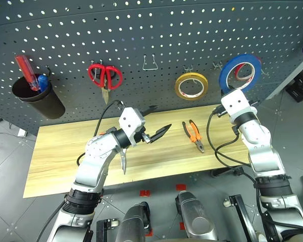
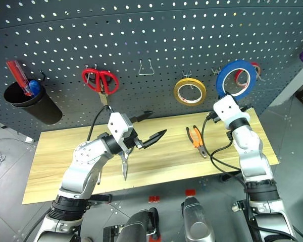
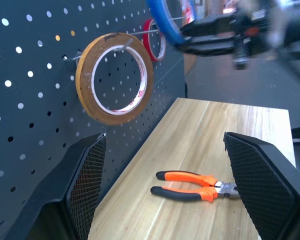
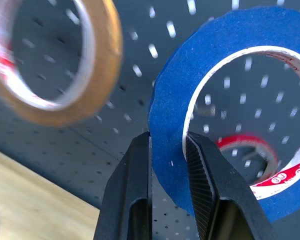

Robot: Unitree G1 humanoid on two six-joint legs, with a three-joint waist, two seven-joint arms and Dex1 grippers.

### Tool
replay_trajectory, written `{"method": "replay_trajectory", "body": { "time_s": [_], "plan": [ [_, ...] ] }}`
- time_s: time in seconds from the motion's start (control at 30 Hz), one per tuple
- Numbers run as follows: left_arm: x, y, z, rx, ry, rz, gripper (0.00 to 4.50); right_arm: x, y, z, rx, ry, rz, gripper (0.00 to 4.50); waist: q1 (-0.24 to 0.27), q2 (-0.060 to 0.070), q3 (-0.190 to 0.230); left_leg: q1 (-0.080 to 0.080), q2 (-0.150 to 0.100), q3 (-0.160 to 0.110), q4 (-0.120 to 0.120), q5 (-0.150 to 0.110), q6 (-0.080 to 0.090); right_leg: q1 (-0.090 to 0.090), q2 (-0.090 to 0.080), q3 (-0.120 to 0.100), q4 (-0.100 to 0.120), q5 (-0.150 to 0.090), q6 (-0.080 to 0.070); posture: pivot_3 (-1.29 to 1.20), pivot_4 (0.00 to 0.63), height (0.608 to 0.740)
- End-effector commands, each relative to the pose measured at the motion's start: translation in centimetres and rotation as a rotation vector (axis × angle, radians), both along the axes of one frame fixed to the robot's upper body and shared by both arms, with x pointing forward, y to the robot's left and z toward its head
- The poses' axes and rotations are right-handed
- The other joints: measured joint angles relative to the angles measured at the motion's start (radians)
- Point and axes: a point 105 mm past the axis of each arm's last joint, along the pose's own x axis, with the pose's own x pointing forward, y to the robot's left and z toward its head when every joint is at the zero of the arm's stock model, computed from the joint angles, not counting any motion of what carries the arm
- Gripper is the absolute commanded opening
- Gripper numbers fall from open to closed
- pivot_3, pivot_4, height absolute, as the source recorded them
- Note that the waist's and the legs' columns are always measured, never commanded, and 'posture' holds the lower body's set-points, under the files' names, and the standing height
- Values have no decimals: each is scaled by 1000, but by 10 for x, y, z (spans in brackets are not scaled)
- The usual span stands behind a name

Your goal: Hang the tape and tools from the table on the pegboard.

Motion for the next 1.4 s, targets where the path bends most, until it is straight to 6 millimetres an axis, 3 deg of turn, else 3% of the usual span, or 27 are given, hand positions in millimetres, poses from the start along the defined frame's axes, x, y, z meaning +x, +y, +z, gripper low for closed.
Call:
{"method": "replay_trajectory", "body": {
  "time_s": [0.03, 0.23, 0.37, 0.47, 0.67, 0.87, 1.0, 1.13, 1.4],
  "plan": [
    [-7, -1, 12, -6, -52, -18, 3942, 4, -8, 20, 18, -76, 3, 652, -2, 0, 0, 0, 0, 1, 0, 0, 0, -1, 0, 1, 0, 0, 0, -393, 262, 740],
    [-7, -2, 12, -9, -48, -14, 3942, 12, 15, 10, 56, -32, 125, 652, -10, 0, 0, 0, 3, 3, 0, 0, 0, -1, 2, 2, 1, 0, 0, -398, 261, 740],
    [-6, -5, 13, -11, -48, -19, 3942, 12, 41, 14, 93, -27, 249, 652, -24, 0, 0, 0, 4, 4, 0, 0, 0, -2, 2, 2, 1, 0, 0, -401, 263, 740],
    [-5, -5, 13, -11, -47, -19, 3942, 14, 49, 13, 108, -15, 278, 652, -28, 0, 0, -1, 4, 5, 0, 0, 0, -3, 2, 2, 1, 0, 0, -401, 262, 740],
    [-5, -5, 9, -4, -36, -11, 3942, 17, 38, 3, 111, 23, 208, 2550, -27, 0, 0, -1, 4, 5, 0, 0, 0, -4, 2, 3, 1, 0, 0, -396, 263, 740],
    [-5, 22, -15, 116, 27, 38, 3942, -5, 27, -44, 135, 231, 127, 4475, -25, 0, 0, -1, 5, 5, -1, 0, 0, -5, 3, 3, 1, 0, 0, -410, 264, 740],
    [-18, 69, -55, 374, 110, 41, 3942, -24, 33, -83, 266, 510, 27, 4475, -47, 1, -1, -1, 7, 6, -2, -1, 0, -7, 4, 5, 2, 1, -1, -422, 264, 740],
    [-29, 102, -78, 516, 183, 32, 3942, -26, 57, -108, 384, 712, -8, 4475, -57, 1, -1, -1, 9, 6, -3, -1, 1, -8, 6, 5, 2, 1, -2, -417, 265, 740],
    [-34, 112, -84, 543, 200, 33, 3942, -4, 87, -126, 355, 836, -38, 4475, -52, 0, -2, -3, 6, 6, -2, -1, 1, -9, 2, 4, 1, 2, -2, -386, 257, 740]
  ]
}}
